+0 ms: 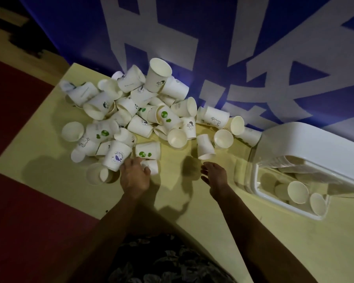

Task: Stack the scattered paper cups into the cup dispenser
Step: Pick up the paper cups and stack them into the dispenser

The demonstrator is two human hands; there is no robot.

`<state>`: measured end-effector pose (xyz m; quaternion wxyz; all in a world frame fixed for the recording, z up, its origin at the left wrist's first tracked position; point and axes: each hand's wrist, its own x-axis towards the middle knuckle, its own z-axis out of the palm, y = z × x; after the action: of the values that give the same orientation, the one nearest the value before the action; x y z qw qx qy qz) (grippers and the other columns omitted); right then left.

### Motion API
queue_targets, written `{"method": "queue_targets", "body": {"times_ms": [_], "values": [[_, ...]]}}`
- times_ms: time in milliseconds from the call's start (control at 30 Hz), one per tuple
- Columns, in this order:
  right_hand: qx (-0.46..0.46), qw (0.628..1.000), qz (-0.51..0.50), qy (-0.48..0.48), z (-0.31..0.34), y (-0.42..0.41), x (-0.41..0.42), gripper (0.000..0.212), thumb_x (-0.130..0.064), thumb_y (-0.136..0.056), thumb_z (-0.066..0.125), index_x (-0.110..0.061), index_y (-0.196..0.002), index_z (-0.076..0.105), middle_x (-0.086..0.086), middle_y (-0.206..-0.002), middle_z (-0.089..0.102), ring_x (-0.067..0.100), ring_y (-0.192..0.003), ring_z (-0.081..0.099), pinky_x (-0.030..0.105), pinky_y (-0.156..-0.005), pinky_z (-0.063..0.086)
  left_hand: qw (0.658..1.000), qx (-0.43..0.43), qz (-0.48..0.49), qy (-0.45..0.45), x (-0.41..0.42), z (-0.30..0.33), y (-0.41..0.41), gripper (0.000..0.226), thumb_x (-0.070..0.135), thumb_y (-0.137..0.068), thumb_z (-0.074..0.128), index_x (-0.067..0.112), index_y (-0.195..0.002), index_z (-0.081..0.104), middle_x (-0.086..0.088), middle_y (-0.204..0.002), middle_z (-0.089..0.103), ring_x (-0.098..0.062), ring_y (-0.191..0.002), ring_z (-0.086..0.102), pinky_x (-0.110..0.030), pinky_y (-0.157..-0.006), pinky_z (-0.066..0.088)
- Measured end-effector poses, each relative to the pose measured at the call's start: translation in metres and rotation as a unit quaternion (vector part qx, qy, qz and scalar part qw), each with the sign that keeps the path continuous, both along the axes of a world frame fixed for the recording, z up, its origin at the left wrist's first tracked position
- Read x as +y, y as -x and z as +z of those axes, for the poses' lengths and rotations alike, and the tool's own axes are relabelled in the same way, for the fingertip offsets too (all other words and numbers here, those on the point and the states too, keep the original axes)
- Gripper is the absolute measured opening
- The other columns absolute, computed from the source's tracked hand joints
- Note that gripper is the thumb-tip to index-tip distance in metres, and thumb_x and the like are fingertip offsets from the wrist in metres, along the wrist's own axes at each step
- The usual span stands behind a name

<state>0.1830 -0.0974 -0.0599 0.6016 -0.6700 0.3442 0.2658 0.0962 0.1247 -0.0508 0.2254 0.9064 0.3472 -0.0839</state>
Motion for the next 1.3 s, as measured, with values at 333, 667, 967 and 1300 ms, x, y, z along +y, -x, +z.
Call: {"method": "queue_targets", "body": {"times_ms": [333,667,967,1300], "values": [[0.066,0.988,-0.14,-0.01,-0.01,-0.043,0.034,0.013,-0.019,-0.088,0.067,-0.012,-0.087,0.056,0.008,-0.091,0.062,0.021,-0.091,0.062,0.038,-0.091,0.055,0.964,-0.1,0.052,0.239,0.007,-0.008,-0.015,0.019,-0.002,-0.087,0.051,0.0,-0.102,0.063,-0.017,-0.105,0.062,-0.032,-0.102,0.058,-0.038,-0.081,0.05],[-0.031,0.999,-0.04,0.015,-0.002,-0.006,0.014,0.003,-0.012,-0.085,0.063,-0.011,-0.086,0.066,0.011,-0.099,0.069,0.021,-0.087,0.065,0.03,-0.069,0.055,0.968,-0.092,-0.057,0.227,-0.024,0.005,-0.033,0.072,-0.004,-0.08,0.067,0.012,-0.144,0.038,-0.009,-0.136,0.049,-0.025,-0.118,0.057,-0.043,-0.1,0.048],[-0.17,0.965,0.083,0.18,0.035,0.041,-0.056,0.015,-0.018,-0.089,0.058,-0.006,-0.094,0.066,0.011,-0.09,0.07,0.03,-0.083,0.064,0.048,-0.076,0.054,0.941,-0.164,-0.166,0.245,-0.092,0.034,-0.047,0.037,-0.011,-0.076,0.065,0.011,-0.106,0.061,-0.002,-0.089,0.065,-0.019,-0.083,0.063,-0.026,-0.084,0.055],[-0.333,0.876,0.079,0.34,0.074,0.081,-0.185,0.013,-0.02,-0.093,0.059,-0.015,-0.081,0.062,-0.005,-0.073,0.067,0.014,-0.069,0.064,0.033,-0.06,0.051,0.899,-0.274,-0.316,0.132,-0.219,0.077,-0.046,0.023,0.004,-0.078,0.07,0.016,-0.097,0.069,0.002,-0.089,0.066,-0.014,-0.083,0.054,-0.024,-0.07,0.042]]}}
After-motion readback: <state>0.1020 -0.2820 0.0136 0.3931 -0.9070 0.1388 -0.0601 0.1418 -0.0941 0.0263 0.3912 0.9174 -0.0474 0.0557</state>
